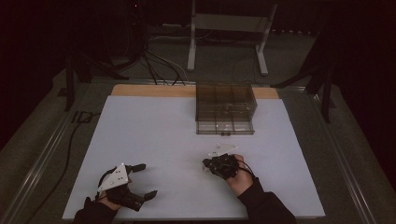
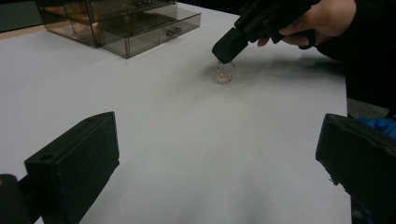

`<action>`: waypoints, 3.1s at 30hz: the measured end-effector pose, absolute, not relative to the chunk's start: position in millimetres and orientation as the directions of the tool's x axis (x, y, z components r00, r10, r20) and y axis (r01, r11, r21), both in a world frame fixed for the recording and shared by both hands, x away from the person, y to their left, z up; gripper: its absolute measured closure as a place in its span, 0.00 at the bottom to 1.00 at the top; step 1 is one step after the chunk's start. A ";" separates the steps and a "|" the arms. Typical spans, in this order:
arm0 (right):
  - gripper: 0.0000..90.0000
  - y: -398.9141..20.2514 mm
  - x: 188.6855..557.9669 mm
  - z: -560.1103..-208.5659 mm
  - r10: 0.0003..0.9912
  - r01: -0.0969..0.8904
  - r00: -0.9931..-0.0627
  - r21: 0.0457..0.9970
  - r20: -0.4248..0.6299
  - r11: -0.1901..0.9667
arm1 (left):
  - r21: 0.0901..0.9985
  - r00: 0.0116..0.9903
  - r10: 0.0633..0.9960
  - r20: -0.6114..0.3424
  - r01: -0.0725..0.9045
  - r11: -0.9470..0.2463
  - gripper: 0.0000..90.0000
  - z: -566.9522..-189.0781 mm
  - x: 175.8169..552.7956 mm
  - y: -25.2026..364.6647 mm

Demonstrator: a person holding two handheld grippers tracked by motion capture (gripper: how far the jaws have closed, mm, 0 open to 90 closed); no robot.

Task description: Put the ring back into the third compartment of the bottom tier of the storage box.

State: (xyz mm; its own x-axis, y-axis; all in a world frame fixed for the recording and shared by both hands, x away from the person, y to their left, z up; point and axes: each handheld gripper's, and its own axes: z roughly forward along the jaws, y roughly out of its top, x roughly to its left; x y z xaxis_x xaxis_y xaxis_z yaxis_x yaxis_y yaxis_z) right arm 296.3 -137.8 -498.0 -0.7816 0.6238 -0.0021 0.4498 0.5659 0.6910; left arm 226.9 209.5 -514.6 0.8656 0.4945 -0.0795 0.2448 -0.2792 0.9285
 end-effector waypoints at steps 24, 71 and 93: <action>0.98 -140.4 296.0 -483.5 0.609 0.437 -0.793 0.707 0.010 0.557 | 0.928 0.866 0.493 -0.082 0.247 -0.280 0.01 -514.9 227.3 209.5; 0.98 -173.5 317.3 -456.0 0.680 0.459 -0.733 0.754 0.023 0.470 | 0.927 0.863 0.499 -0.077 0.246 -0.282 0.01 -514.9 227.3 209.3; 0.97 -202.5 335.1 -433.6 0.736 0.465 -0.676 0.784 0.015 0.412 | 0.930 0.861 0.504 -0.067 0.237 -0.280 0.01 -514.1 226.7 209.3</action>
State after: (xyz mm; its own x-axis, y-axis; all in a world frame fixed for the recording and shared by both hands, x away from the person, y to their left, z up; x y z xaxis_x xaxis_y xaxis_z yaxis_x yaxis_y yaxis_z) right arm 335.1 -202.5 -433.6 -0.6764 0.7364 0.0149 0.4654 0.4115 0.7836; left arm 226.7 209.3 -514.1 0.8610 0.5042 -0.0674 0.2369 -0.2802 0.9303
